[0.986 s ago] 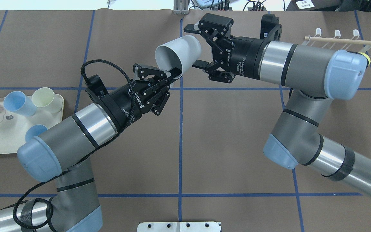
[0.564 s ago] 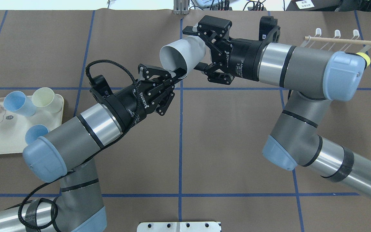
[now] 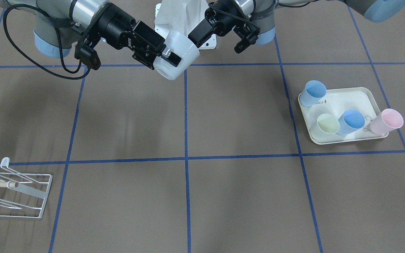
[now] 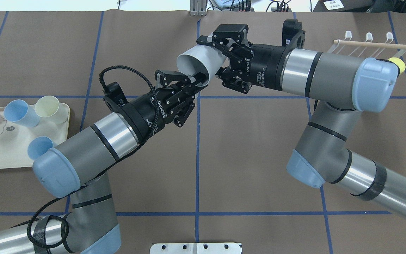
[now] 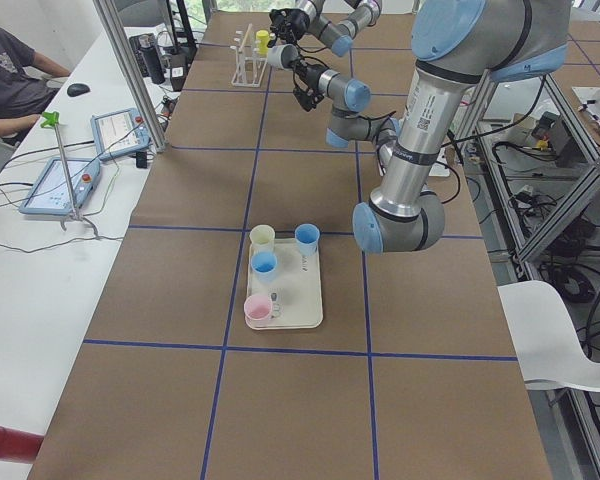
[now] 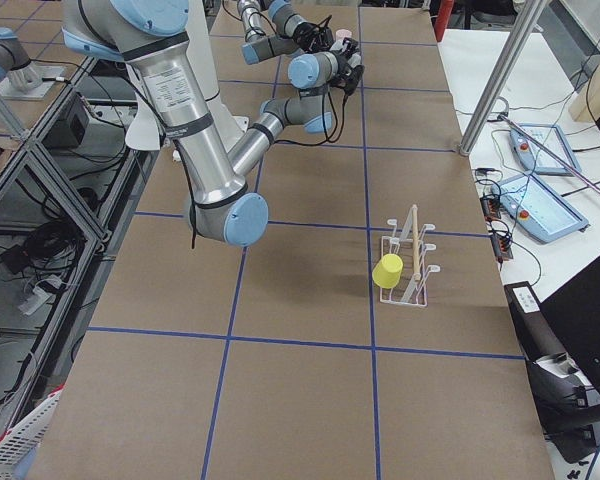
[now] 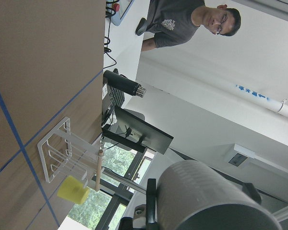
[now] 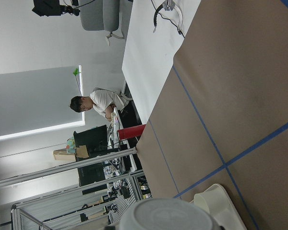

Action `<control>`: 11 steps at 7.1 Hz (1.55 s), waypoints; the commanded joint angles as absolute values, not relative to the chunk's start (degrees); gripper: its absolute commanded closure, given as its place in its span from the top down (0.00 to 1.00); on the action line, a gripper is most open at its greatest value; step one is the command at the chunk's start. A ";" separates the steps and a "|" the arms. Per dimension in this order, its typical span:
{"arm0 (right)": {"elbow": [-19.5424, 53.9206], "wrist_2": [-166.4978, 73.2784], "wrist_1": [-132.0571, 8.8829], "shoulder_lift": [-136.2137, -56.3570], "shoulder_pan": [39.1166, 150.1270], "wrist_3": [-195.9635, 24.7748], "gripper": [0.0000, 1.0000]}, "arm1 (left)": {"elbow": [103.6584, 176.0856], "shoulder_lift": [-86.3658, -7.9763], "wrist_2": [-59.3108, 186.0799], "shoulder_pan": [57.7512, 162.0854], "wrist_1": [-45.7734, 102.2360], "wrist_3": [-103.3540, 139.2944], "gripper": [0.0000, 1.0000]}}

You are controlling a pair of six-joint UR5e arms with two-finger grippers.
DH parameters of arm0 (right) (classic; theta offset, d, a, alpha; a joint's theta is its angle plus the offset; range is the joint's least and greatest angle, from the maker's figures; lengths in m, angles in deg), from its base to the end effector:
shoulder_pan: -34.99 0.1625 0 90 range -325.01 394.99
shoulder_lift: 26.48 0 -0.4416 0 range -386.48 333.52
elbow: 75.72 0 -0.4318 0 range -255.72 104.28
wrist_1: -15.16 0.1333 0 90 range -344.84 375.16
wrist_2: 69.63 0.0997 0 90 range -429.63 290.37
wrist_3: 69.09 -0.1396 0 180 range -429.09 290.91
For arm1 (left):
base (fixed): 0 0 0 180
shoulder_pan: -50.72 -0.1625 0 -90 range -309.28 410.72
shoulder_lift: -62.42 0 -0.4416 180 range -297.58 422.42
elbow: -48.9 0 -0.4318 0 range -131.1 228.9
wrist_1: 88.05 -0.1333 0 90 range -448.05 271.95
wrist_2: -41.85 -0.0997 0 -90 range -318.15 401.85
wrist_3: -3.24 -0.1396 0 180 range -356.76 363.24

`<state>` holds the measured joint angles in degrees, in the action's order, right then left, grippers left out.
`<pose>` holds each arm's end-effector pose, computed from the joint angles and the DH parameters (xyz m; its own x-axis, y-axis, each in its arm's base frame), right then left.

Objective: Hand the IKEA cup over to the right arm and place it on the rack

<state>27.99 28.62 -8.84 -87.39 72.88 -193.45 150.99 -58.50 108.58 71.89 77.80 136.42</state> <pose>-0.4278 -0.4764 0.1161 -0.4925 0.3245 0.8076 -0.2697 0.8253 -0.4961 0.4978 -0.3949 0.0976 -0.7760 -0.3736 -0.5082 0.1692 0.6528 -0.7384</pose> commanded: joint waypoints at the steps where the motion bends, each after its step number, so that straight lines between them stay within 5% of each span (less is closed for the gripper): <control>1: 27.99 28.72 -8.75 -87.47 72.87 -193.28 0.00 | 151.73 -58.08 108.30 72.34 77.89 136.39 1.00; 6: 23.53 28.19 -7.86 -90.10 83.83 -187.53 0.00 | 156.38 -51.32 109.00 72.87 78.24 136.22 1.00; 11: 22.18 18.04 -13.75 -102.20 93.69 -142.31 0.00 | 159.62 -38.16 108.38 73.05 69.41 114.82 1.00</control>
